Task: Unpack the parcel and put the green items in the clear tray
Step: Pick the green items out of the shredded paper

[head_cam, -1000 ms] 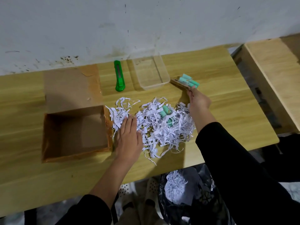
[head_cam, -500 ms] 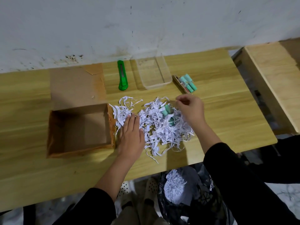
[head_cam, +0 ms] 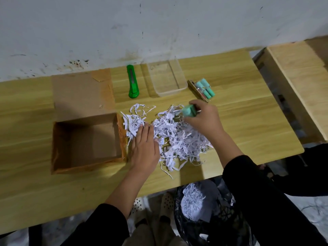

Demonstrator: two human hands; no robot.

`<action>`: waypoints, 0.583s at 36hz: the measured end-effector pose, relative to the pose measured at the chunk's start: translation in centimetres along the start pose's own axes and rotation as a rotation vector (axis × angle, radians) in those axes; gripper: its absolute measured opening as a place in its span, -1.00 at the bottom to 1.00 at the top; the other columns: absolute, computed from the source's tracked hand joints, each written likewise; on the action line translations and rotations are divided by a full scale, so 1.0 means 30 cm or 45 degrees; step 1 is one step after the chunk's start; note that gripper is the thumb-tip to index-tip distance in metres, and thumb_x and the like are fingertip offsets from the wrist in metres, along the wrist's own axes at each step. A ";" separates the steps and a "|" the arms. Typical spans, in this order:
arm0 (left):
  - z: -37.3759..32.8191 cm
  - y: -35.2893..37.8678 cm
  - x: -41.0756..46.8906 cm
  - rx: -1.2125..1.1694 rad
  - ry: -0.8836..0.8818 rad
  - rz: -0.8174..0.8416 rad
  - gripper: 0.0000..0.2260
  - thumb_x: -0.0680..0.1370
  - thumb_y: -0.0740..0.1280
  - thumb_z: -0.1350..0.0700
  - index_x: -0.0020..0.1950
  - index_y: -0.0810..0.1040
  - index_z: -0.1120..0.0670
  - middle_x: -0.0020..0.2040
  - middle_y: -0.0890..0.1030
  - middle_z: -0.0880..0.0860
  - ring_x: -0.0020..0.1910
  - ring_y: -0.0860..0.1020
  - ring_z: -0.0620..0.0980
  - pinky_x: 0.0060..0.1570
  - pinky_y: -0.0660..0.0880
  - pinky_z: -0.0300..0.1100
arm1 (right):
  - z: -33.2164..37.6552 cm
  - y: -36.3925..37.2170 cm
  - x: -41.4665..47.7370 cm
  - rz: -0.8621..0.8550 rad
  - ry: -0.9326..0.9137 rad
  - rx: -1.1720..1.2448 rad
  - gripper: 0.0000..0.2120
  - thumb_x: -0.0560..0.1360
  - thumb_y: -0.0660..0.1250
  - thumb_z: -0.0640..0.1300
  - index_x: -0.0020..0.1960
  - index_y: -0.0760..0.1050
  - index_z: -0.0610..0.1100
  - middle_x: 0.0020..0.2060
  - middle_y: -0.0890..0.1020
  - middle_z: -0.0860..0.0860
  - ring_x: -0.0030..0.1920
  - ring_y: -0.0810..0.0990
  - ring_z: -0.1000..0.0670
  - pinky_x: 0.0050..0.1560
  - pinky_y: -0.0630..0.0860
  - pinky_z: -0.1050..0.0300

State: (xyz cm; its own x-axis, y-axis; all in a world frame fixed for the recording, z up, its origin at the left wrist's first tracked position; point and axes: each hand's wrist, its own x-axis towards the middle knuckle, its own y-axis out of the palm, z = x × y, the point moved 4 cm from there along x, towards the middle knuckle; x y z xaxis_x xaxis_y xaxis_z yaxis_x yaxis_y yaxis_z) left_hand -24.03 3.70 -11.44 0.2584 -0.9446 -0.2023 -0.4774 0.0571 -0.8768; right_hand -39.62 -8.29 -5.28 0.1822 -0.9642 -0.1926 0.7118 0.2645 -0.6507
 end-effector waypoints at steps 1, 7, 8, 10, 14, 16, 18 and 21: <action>-0.002 0.000 0.001 0.001 -0.001 0.002 -0.54 0.64 0.00 0.06 0.53 0.02 0.04 0.56 0.02 -0.01 0.54 -0.08 -0.06 0.48 -0.09 -0.09 | 0.005 -0.024 0.001 -0.056 0.011 0.092 -0.51 0.34 0.48 -0.26 0.24 0.47 -0.18 -0.04 0.55 0.00 -0.07 0.57 0.03 -0.11 0.55 0.38; -0.008 -0.005 0.004 -0.001 0.005 0.005 -0.54 0.63 0.02 0.09 0.53 0.04 0.06 0.56 0.03 0.00 0.54 -0.06 -0.04 0.49 -0.03 -0.06 | -0.001 -0.139 0.026 -0.357 0.049 0.543 -0.59 0.30 0.50 -0.30 0.09 0.46 -0.18 -0.05 0.59 0.00 -0.07 0.62 0.02 -0.13 0.58 0.33; -0.007 -0.005 0.004 0.000 0.006 0.006 -0.54 0.63 0.01 0.09 0.53 0.04 0.06 0.56 0.03 0.00 0.54 -0.06 -0.05 0.49 -0.03 -0.06 | -0.012 -0.150 0.034 -0.371 0.064 0.589 -0.61 0.30 0.50 -0.30 0.06 0.46 -0.17 -0.07 0.59 0.02 -0.06 0.63 0.00 -0.12 0.60 0.29; -0.006 -0.005 0.004 -0.003 0.011 0.008 -0.54 0.63 0.01 0.09 0.53 0.04 0.06 0.56 0.03 0.00 0.54 -0.07 -0.05 0.49 -0.05 -0.08 | -0.033 -0.162 0.042 -0.360 0.103 0.693 -0.66 0.31 0.49 -0.32 0.01 0.47 -0.16 -0.09 0.59 0.01 -0.07 0.63 -0.01 -0.19 0.59 0.31; -0.001 -0.002 0.007 0.004 0.012 0.013 -0.54 0.63 0.02 0.09 0.53 0.03 0.06 0.56 0.03 0.00 0.54 -0.07 -0.05 0.49 -0.05 -0.08 | -0.065 -0.144 0.023 -0.221 0.156 0.732 -0.73 0.34 0.47 -0.31 -0.01 0.50 -0.18 -0.12 0.59 -0.02 -0.16 0.60 0.01 -0.21 0.58 0.31; -0.001 0.001 0.008 0.010 0.009 0.018 -0.54 0.63 0.01 0.08 0.53 0.03 0.06 0.56 0.02 0.00 0.54 -0.07 -0.05 0.49 -0.05 -0.07 | -0.075 -0.115 -0.004 -0.090 0.169 0.741 -0.75 0.35 0.46 -0.32 -0.03 0.50 -0.16 -0.11 0.59 0.01 -0.11 0.61 -0.04 -0.08 0.60 0.15; -0.003 0.002 0.008 0.013 0.007 0.016 -0.54 0.63 0.01 0.08 0.53 0.03 0.06 0.56 0.02 0.00 0.54 -0.07 -0.05 0.48 -0.05 -0.06 | -0.078 -0.077 -0.038 0.054 0.184 0.732 -0.74 0.36 0.45 -0.33 0.00 0.51 -0.17 -0.04 0.62 -0.04 -0.06 0.64 -0.09 -0.05 0.62 0.07; -0.006 -0.002 0.009 0.014 0.006 0.014 -0.54 0.63 0.01 0.09 0.53 0.03 0.06 0.56 0.03 0.01 0.54 -0.07 -0.04 0.48 -0.06 -0.07 | -0.076 -0.029 -0.075 0.117 0.132 0.628 -0.66 0.33 0.47 -0.33 0.08 0.52 -0.21 0.02 0.65 -0.14 -0.04 0.66 -0.07 -0.18 0.65 0.22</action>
State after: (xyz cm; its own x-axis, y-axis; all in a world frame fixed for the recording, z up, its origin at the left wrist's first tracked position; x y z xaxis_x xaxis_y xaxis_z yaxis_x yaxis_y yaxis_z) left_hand -24.07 3.40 -11.37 0.2492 -0.9455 -0.2097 -0.4711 0.0708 -0.8793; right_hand -42.19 -6.32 -5.96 0.2084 -0.9239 -0.3210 0.9360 0.2835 -0.2085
